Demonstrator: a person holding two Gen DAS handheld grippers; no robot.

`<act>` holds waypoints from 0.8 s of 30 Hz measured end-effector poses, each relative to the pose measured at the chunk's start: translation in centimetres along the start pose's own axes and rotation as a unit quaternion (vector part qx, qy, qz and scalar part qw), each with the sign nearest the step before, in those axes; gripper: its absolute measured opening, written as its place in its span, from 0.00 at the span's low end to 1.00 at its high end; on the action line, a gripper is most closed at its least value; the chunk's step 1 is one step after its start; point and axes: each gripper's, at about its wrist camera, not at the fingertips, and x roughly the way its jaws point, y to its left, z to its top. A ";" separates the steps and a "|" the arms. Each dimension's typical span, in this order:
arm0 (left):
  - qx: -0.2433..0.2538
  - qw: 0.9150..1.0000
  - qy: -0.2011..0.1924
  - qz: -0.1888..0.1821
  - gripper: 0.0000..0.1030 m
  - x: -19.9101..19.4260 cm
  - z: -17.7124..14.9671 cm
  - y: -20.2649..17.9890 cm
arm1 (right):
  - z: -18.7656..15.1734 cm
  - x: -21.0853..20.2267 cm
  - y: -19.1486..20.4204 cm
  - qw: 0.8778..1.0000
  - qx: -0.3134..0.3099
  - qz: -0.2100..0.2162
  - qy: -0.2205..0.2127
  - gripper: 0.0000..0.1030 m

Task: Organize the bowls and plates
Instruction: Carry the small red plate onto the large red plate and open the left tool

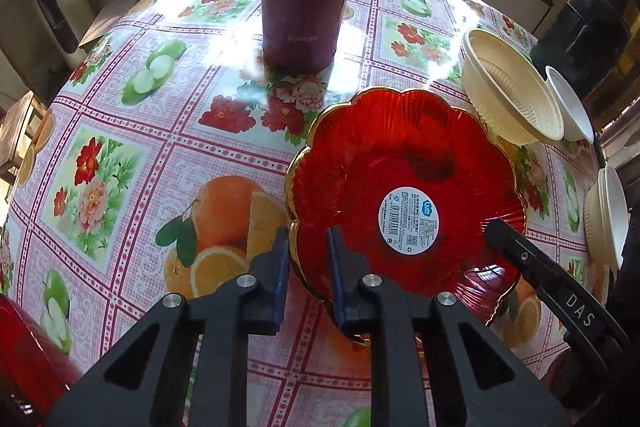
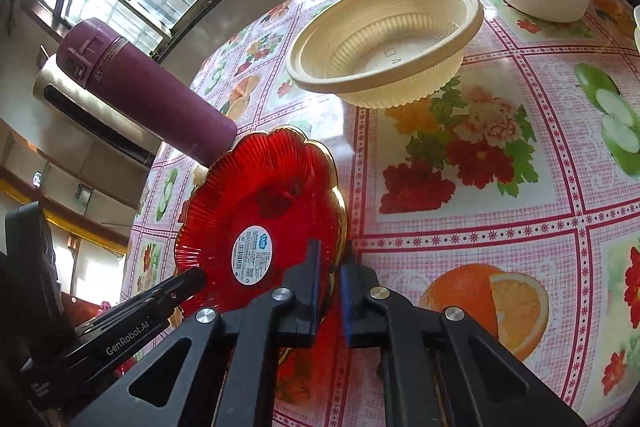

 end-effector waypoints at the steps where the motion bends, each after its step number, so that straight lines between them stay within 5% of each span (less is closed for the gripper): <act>1: -0.002 1.000 -0.003 -0.001 0.15 -0.5 -0.3 0.3 | -0.5 -0.4 0.3 1.000 -0.004 0.001 0.001 0.08; 8: 0.000 0.998 -0.063 0.016 0.15 -6.7 -3.1 2.8 | -4.5 -4.1 4.1 0.998 -0.053 0.015 -0.023 0.10; 15: -0.026 0.995 -0.094 0.011 0.15 -11.6 -6.6 8.4 | -9.4 -6.9 8.6 0.994 -0.058 0.085 -0.046 0.11; 24: -0.049 0.984 -0.143 0.090 0.16 -17.1 -12.4 16.4 | -16.1 -7.4 18.8 0.978 -0.160 0.132 -0.010 0.12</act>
